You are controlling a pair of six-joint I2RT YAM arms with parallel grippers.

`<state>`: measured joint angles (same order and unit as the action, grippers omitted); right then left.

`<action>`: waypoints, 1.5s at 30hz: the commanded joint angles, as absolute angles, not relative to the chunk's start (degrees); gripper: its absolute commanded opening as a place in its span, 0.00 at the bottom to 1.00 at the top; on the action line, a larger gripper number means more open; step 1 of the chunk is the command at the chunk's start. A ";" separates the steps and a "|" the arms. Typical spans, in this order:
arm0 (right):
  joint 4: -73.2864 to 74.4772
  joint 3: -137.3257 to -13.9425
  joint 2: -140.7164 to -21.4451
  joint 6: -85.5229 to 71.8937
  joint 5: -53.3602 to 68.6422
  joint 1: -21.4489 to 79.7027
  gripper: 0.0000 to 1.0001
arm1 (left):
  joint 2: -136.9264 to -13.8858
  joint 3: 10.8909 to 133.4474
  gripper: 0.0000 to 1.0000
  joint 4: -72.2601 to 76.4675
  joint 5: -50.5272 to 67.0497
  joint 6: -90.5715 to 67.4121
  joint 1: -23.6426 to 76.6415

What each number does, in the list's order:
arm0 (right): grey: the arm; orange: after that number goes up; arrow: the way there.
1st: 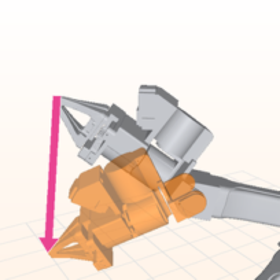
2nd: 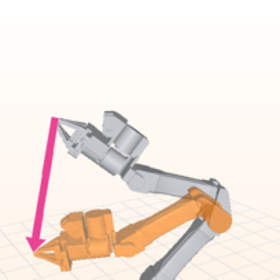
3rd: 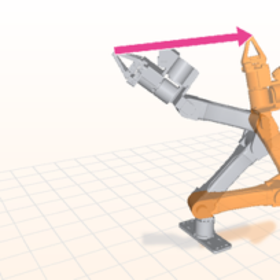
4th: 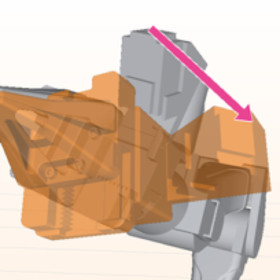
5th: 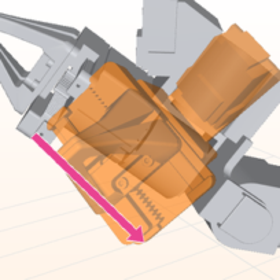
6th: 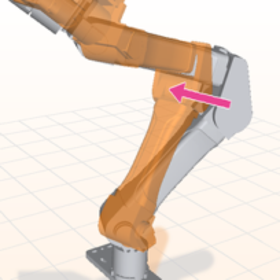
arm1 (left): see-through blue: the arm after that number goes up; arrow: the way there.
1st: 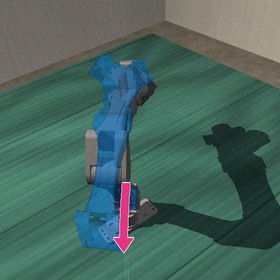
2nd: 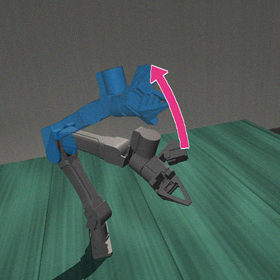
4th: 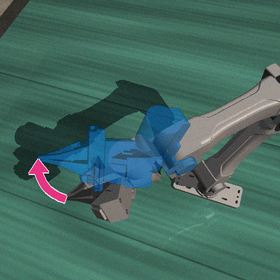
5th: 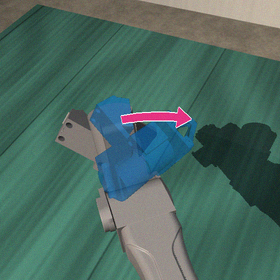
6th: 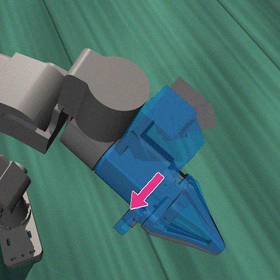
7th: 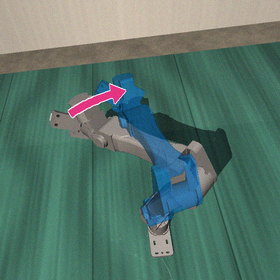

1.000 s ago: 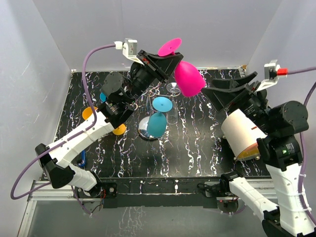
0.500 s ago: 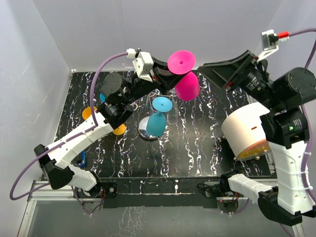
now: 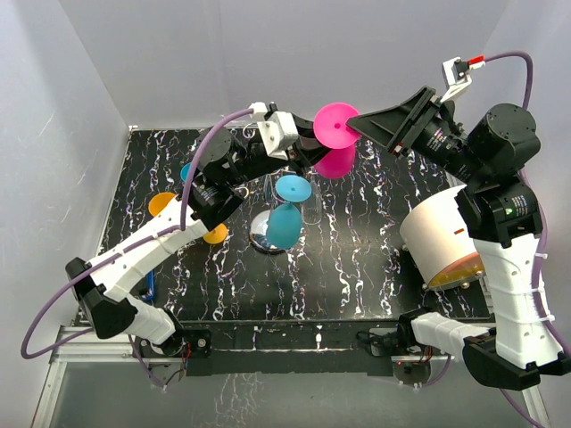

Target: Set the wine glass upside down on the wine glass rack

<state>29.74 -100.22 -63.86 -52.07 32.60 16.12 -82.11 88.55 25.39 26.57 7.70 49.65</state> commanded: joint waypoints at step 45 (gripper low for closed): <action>16.17 -97.27 -77.13 -41.66 14.48 16.26 0.00 | -47.84 73.72 0.94 -10.31 -9.96 4.09 49.78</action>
<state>20.47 -91.20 -72.97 -46.04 13.63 16.12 -52.12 77.12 -3.07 1.10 9.78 49.69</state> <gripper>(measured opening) 0.028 0.902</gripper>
